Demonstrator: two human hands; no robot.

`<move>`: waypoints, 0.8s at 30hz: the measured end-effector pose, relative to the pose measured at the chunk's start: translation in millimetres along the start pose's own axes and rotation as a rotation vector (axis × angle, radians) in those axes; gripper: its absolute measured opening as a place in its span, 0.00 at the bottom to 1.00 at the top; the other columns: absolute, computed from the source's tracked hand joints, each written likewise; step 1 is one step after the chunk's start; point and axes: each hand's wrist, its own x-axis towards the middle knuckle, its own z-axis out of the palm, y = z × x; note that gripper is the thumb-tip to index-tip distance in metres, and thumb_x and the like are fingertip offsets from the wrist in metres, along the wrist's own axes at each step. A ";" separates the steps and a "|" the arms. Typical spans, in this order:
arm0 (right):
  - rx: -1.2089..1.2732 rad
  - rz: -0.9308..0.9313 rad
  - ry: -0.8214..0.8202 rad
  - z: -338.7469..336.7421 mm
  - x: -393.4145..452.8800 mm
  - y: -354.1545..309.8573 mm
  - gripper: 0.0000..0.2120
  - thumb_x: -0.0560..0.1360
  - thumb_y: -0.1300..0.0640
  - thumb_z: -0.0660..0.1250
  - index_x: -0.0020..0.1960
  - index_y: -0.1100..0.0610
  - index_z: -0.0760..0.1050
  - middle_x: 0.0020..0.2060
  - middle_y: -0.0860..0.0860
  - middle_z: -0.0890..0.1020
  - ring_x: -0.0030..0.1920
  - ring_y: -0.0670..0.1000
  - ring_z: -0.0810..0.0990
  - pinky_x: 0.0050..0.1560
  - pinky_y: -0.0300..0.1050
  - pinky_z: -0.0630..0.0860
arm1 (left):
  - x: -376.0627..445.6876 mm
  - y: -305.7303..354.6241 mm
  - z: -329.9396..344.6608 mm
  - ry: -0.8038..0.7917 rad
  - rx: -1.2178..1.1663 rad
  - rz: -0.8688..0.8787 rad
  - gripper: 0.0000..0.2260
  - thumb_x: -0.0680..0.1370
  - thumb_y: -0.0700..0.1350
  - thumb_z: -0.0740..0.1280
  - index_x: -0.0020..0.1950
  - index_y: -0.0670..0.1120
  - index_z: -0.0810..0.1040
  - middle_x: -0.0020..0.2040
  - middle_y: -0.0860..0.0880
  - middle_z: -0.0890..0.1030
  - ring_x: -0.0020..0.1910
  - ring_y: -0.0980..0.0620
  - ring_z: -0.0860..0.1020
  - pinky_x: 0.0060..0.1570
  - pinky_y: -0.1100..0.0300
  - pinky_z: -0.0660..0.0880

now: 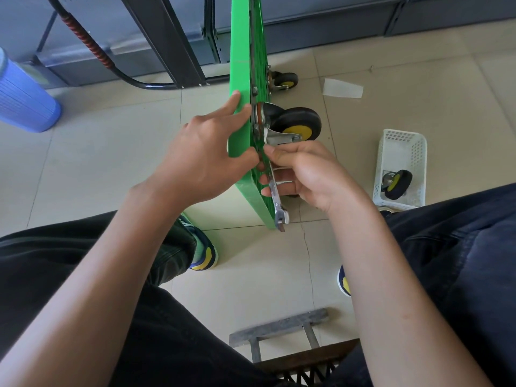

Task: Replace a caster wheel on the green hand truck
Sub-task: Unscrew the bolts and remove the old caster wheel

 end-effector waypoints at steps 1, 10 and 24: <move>-0.003 0.001 0.004 0.8 0.1 -0.2 0.07 0.81 0.61 0.68 0.52 0.66 0.82 0.38 0.57 0.84 0.33 0.54 0.84 0.33 0.48 0.83 | -0.1 0.2 0.0 0.002 0.001 -0.001 0.33 0.73 0.56 0.63 0.78 0.49 0.68 0.80 0.51 0.62 0.69 0.44 0.75 0.64 0.45 0.76; -0.061 -0.053 0.061 6.8 1.0 -5.2 0.09 0.79 0.60 0.71 0.51 0.67 0.82 0.40 0.59 0.83 0.31 0.52 0.82 0.30 0.45 0.80 | -0.3 2.8 0.2 0.010 -0.017 -0.010 0.33 0.73 0.55 0.63 0.77 0.49 0.69 0.80 0.50 0.63 0.68 0.43 0.76 0.63 0.45 0.76; -0.390 -0.200 0.202 8.2 12.4 8.8 0.06 0.82 0.57 0.68 0.47 0.53 0.82 0.43 0.55 0.84 0.37 0.53 0.82 0.37 0.54 0.84 | -1.8 5.8 -1.8 0.007 0.004 -0.022 0.32 0.73 0.55 0.63 0.77 0.49 0.69 0.80 0.50 0.63 0.64 0.41 0.78 0.62 0.46 0.76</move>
